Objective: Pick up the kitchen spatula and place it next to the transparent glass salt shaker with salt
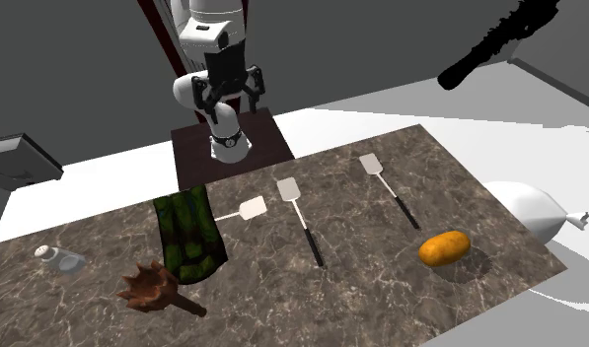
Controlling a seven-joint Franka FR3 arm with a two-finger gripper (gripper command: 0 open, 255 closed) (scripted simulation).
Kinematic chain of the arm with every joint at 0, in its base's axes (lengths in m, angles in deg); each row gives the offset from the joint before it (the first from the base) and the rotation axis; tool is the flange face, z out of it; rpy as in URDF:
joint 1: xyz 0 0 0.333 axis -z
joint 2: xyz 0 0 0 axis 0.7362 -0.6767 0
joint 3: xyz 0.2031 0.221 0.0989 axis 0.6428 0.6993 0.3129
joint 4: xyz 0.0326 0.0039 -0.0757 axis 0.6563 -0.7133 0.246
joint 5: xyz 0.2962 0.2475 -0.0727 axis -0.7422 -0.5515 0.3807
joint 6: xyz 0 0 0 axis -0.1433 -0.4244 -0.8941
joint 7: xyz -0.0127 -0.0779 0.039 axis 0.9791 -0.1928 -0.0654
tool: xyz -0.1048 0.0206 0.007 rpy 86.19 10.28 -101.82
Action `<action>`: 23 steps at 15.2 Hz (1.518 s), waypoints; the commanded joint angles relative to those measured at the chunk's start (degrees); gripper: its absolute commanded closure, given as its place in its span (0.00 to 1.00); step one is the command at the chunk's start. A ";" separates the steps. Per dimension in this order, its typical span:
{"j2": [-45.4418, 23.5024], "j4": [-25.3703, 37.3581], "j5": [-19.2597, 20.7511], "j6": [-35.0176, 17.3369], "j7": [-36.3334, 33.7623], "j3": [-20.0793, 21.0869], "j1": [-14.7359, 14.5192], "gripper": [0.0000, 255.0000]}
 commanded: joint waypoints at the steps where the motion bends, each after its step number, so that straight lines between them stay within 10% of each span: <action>1: 0.00 0.00 0.00 0.00 0.00 0.00 0.00 0.00; 23: -39.14 1.16 -2.35 -34.97 -20.97 9.91 1.30 0.00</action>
